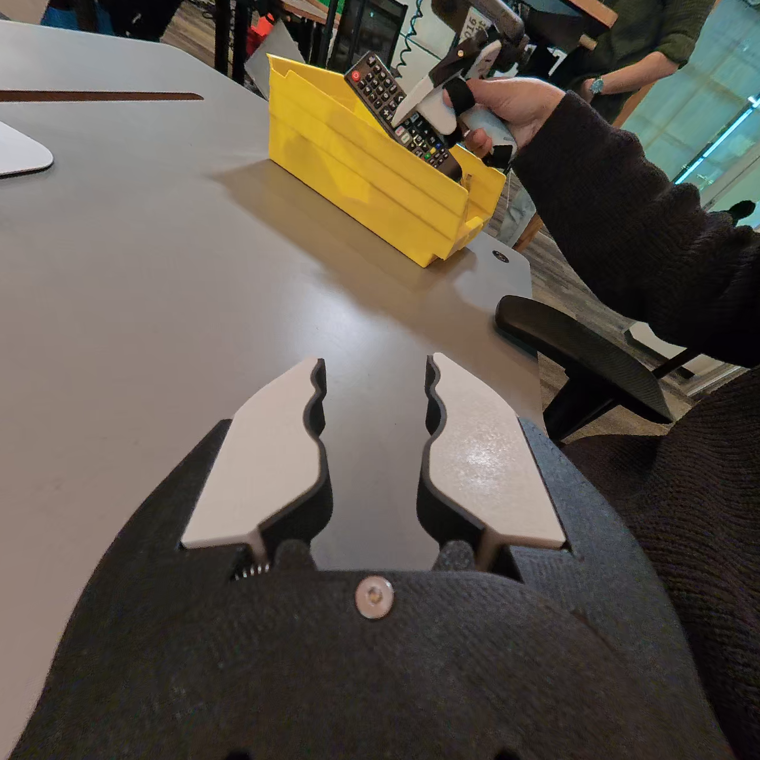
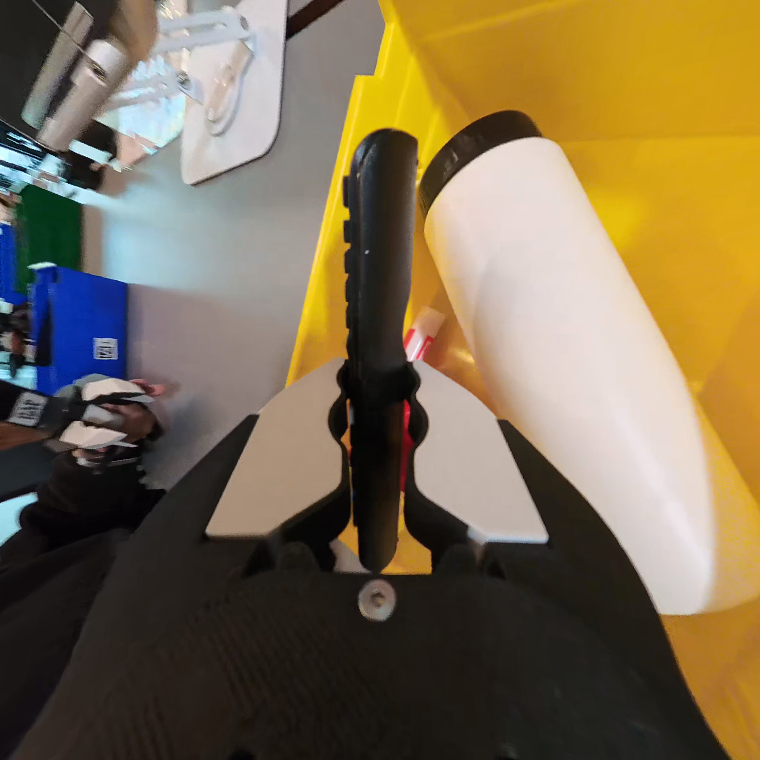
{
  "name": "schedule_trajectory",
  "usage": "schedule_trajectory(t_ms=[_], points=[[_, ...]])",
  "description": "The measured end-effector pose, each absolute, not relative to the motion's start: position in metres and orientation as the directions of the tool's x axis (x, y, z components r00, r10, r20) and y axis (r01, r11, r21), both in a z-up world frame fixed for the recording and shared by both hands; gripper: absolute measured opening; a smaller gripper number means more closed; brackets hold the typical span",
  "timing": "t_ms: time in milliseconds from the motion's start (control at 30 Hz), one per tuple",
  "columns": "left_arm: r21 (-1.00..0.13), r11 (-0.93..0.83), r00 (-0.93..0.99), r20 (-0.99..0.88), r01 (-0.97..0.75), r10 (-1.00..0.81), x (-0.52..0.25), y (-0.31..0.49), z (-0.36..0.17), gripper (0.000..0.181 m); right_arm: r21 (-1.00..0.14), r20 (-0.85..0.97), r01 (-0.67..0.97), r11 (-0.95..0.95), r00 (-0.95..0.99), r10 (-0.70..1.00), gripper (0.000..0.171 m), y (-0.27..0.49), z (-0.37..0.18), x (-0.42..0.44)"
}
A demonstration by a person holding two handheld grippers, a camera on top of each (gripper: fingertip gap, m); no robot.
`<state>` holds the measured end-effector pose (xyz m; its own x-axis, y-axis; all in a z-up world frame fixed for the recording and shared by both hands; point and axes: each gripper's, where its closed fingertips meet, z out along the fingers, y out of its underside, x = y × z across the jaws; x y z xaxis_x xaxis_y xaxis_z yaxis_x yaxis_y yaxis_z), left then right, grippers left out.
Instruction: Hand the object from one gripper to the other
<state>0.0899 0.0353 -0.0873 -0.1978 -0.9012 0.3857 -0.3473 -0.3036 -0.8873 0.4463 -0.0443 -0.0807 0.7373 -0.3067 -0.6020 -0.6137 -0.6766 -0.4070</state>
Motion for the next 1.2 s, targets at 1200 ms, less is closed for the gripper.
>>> schedule_trajectory(t_ms=[1200], points=[[-0.878,-0.477,0.164,0.478,0.051,-0.863,0.086,0.105,-0.065,0.03,-0.927,-0.161,0.013,-0.375,0.889,0.429,0.022,0.036,-0.092,0.132]])
